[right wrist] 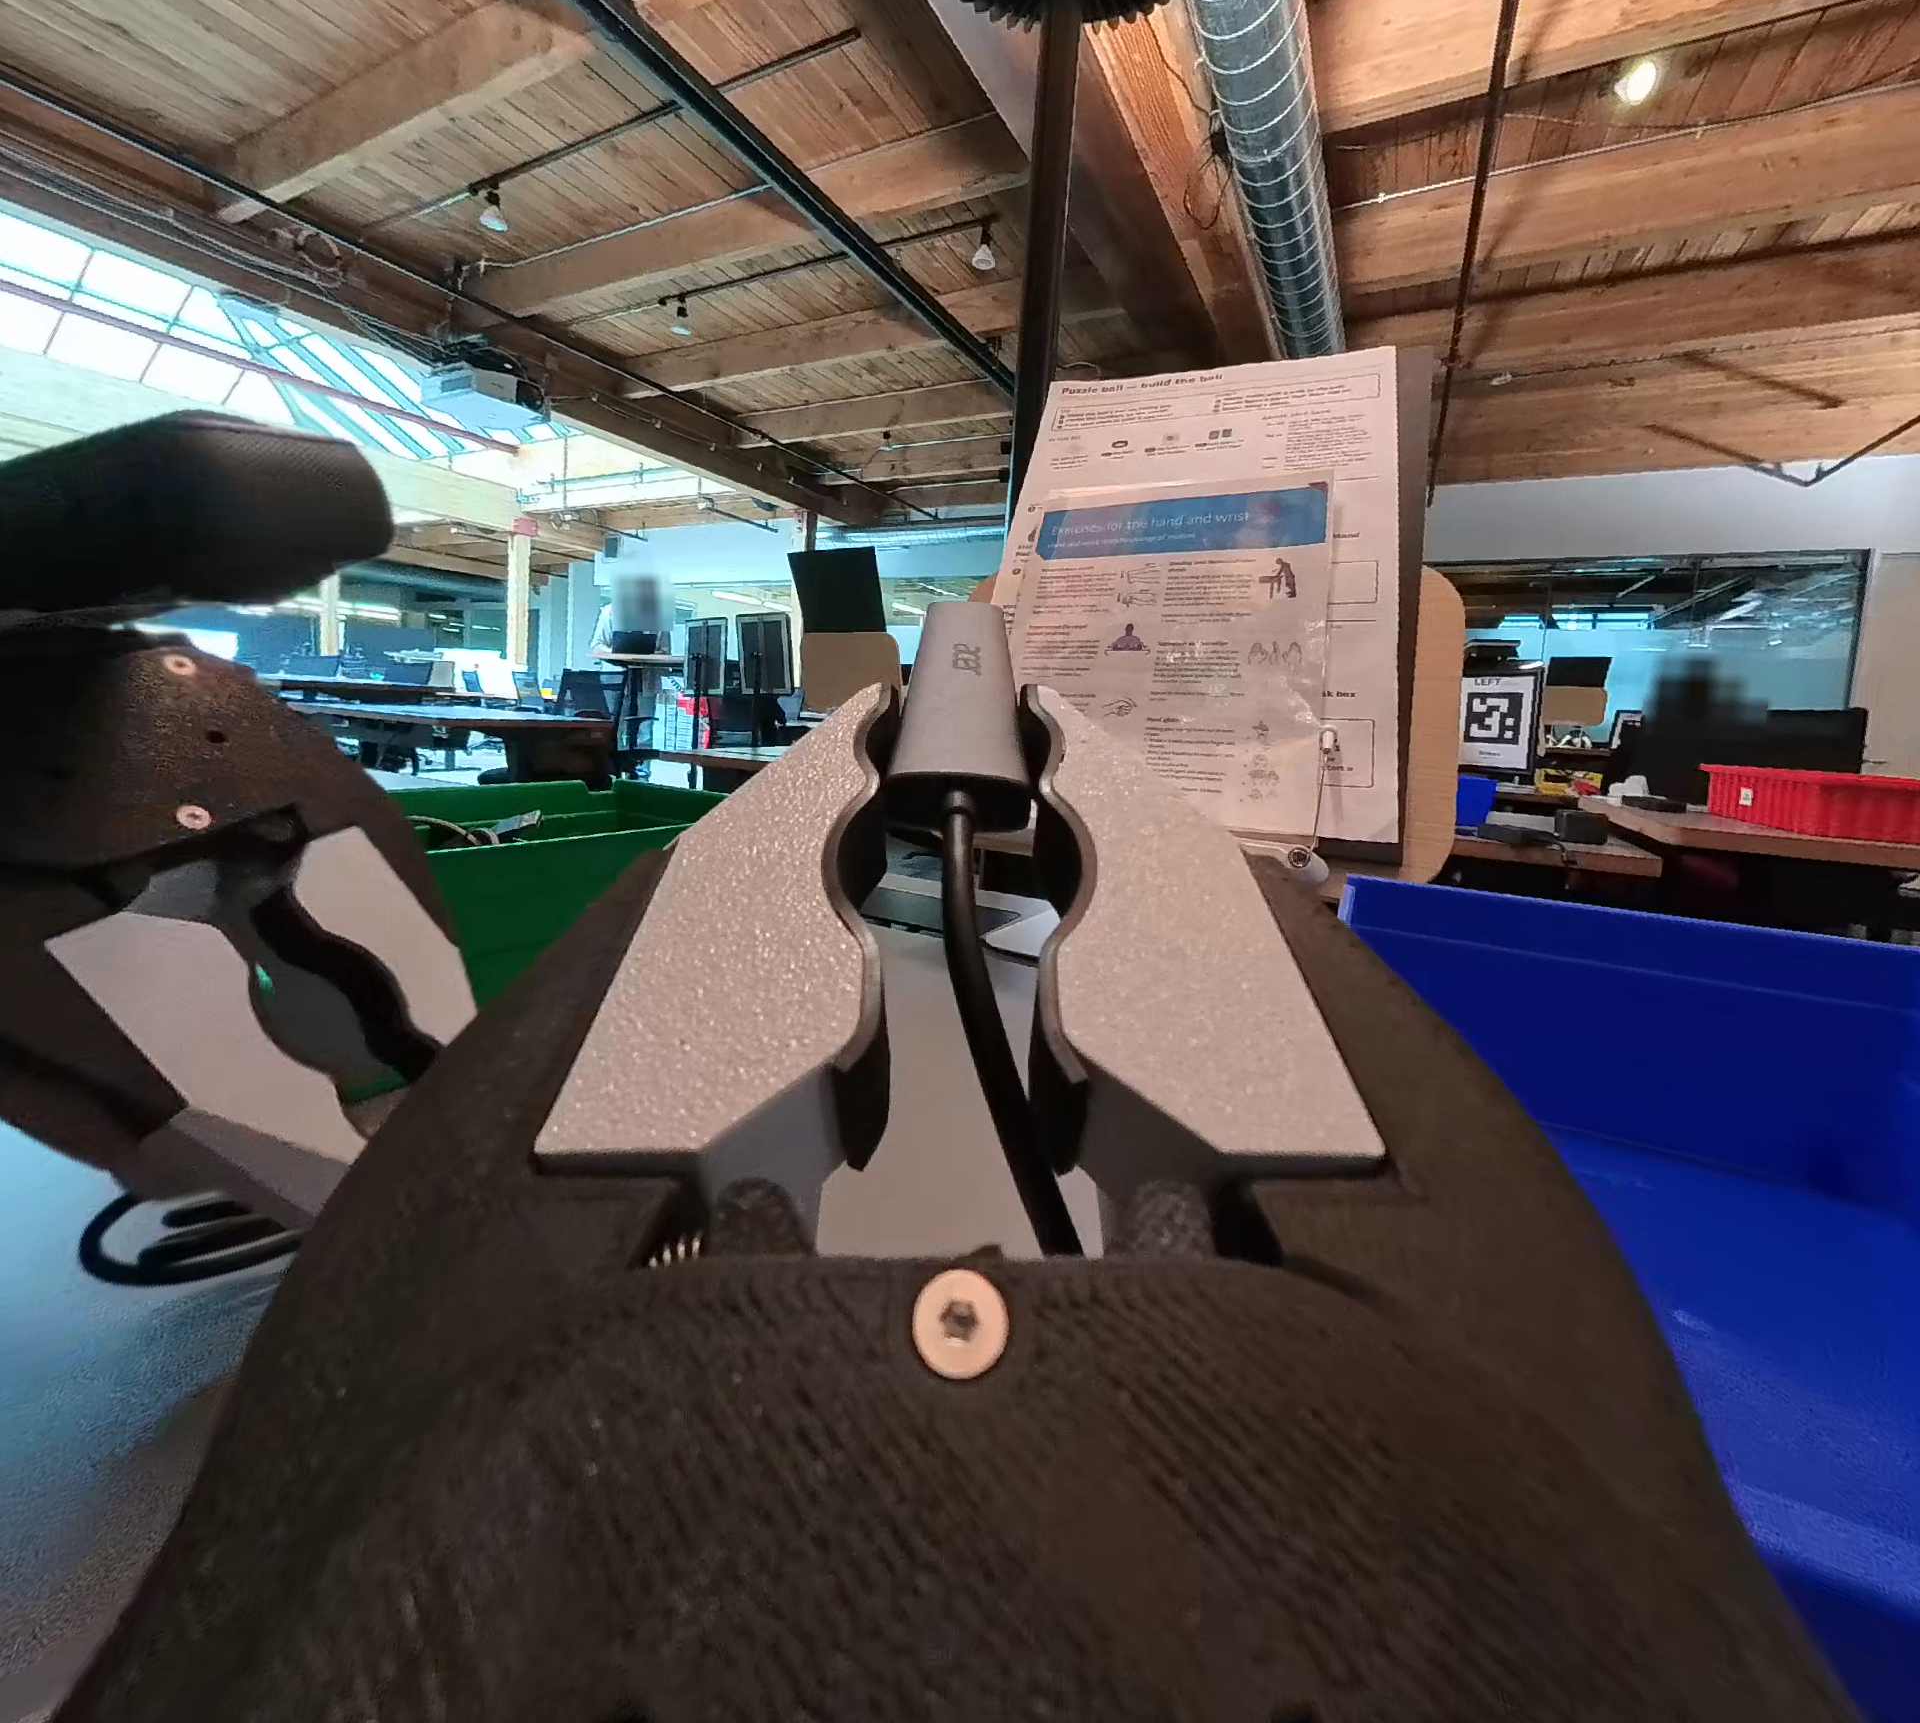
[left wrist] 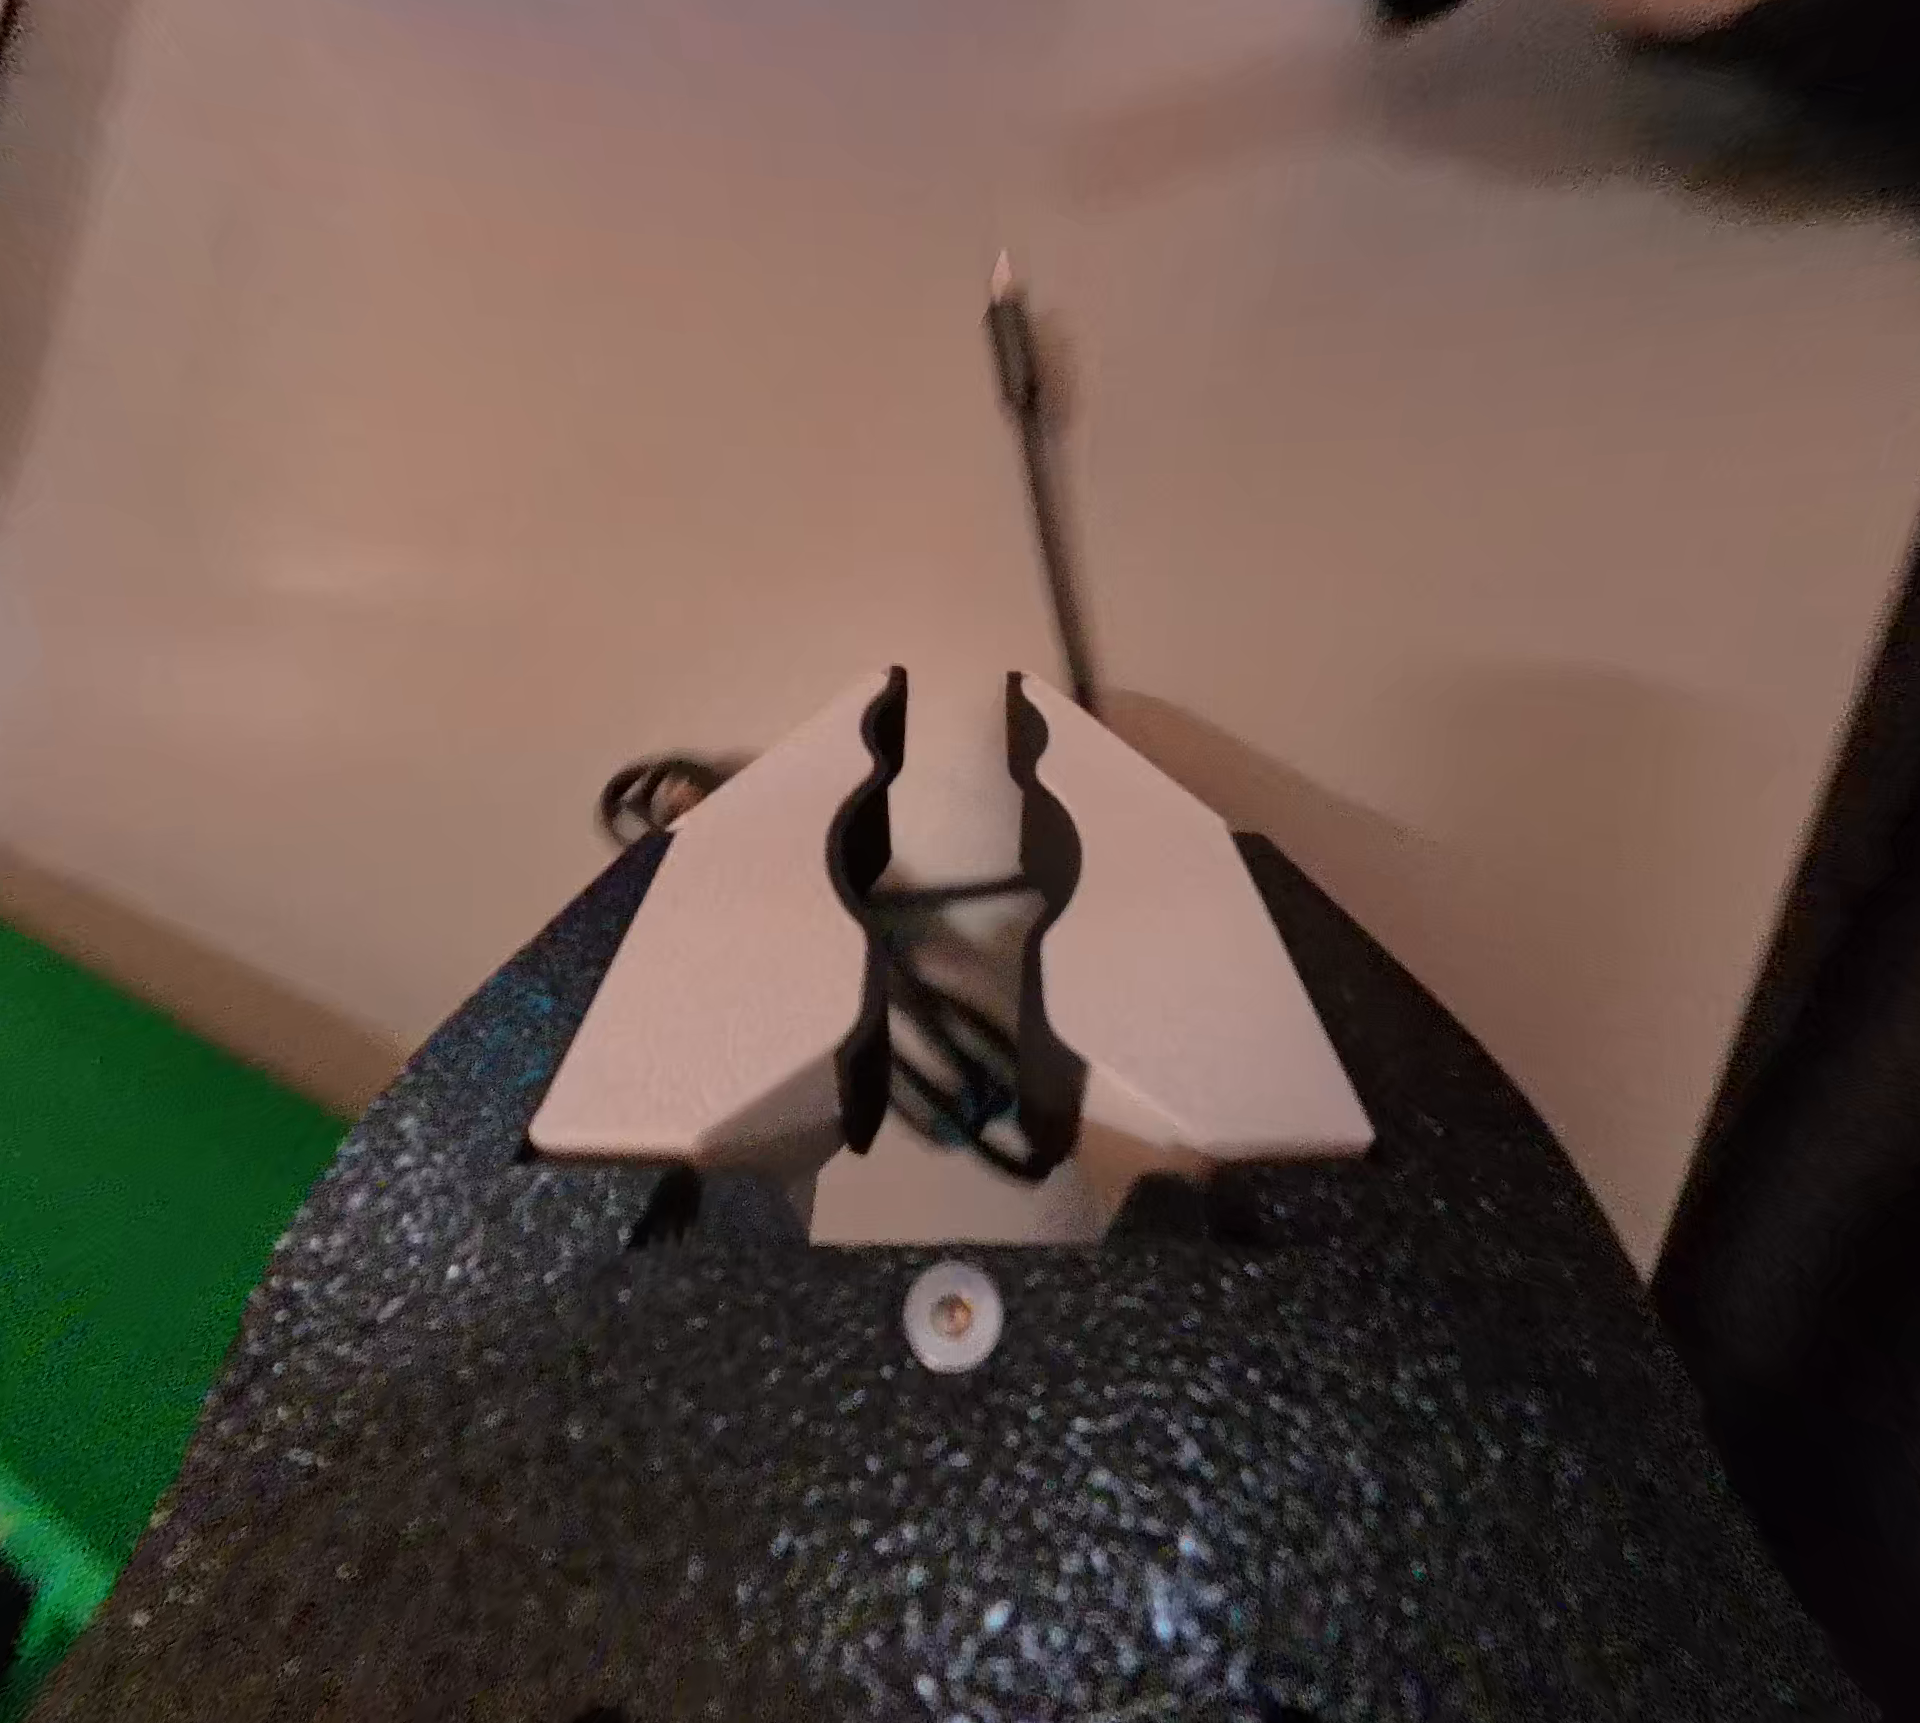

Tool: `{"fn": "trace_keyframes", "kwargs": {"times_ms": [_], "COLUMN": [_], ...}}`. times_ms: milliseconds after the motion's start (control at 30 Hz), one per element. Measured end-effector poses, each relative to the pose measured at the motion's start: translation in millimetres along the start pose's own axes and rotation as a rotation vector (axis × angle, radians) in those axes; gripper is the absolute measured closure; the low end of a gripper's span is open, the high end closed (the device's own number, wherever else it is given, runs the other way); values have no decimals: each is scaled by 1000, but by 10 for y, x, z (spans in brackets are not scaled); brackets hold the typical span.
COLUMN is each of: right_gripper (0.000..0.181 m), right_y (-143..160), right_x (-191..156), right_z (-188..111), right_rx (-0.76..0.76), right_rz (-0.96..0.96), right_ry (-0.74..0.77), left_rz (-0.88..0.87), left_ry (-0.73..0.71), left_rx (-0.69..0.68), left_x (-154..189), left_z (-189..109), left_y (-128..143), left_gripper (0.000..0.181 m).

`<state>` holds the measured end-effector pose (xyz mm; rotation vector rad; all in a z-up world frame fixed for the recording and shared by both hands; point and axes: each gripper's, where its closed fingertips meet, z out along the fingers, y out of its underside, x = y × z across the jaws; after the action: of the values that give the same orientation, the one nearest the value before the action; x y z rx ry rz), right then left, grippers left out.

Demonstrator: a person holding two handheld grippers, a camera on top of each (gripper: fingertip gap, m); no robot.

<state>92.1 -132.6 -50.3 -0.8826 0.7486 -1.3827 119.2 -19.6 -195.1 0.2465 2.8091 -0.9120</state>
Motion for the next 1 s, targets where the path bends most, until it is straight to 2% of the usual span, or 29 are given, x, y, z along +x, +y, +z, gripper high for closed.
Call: {"fn": "trace_keyframes", "kwargs": {"times_ms": [33,100,233,367,500,700,867,1000], "right_gripper": [160,160,160,160,160,159,159,159], "right_y": [-3,3,20,24,16,21,23,26], "right_x": [2,6,-1,-25,-26,-29,-26,-22], "right_z": [-2,-3,0,7,4,3,2,0], "right_rx": [1,-1,-9,-12,-9,-11,-12,-13], "right_rz": [0,3,0,-1,-1,8,11,20], "right_ry": [1,1,-2,-13,-15,-20,-21,-21], "left_rz": [-11,-57,-242,-320,-370,-527,-593,-663], "left_ry": [53,140,386,507,639,912,962,971], "left_rx": [38,64,79,30,23,-40,-35,-8], "left_x": [82,155,248,253,338,461,412,379], "left_z": [49,186,372,472,476,445,486,518], "left_y": [-95,-190,-272,-224,-306,-411,-515,-544], "left_gripper": [162,155,153,154,153,153,150,163]}}
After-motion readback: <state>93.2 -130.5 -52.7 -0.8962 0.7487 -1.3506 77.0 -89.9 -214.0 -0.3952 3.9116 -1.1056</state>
